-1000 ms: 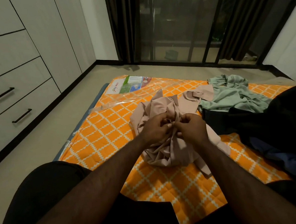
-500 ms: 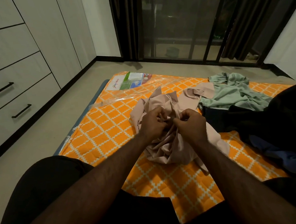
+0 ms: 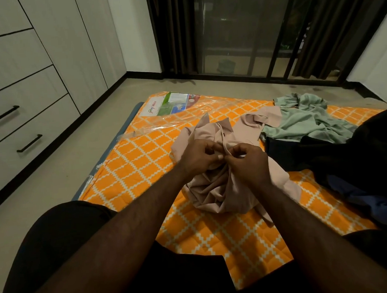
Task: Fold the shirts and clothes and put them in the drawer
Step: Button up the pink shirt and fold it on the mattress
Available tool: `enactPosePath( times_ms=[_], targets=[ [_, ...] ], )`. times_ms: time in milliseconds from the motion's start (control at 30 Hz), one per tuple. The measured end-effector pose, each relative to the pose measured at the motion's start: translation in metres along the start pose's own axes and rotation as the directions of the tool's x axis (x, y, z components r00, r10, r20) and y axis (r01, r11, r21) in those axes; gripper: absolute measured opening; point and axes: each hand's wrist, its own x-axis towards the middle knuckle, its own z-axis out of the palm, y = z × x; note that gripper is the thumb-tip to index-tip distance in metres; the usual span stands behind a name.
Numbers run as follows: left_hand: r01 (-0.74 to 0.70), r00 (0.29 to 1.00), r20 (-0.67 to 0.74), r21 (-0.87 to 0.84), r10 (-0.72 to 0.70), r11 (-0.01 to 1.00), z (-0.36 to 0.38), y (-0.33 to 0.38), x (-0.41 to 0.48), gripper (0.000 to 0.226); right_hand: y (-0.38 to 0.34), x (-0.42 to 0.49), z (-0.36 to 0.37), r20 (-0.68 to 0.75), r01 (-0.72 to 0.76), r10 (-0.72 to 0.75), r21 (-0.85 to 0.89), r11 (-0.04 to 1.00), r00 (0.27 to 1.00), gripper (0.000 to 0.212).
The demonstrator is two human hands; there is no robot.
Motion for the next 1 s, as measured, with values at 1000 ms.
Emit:
enactPosePath(
  times_ms=[1000],
  targets=[
    [0.159, 0.951, -0.248, -0.117, -0.184, 0.98, 0.02, 0.0, -0.004, 0.02, 0.004, -0.002, 0.007, 0.055, -0.096, 0.092, 0.072, 0.993, 0.994, 0.012]
  ],
)
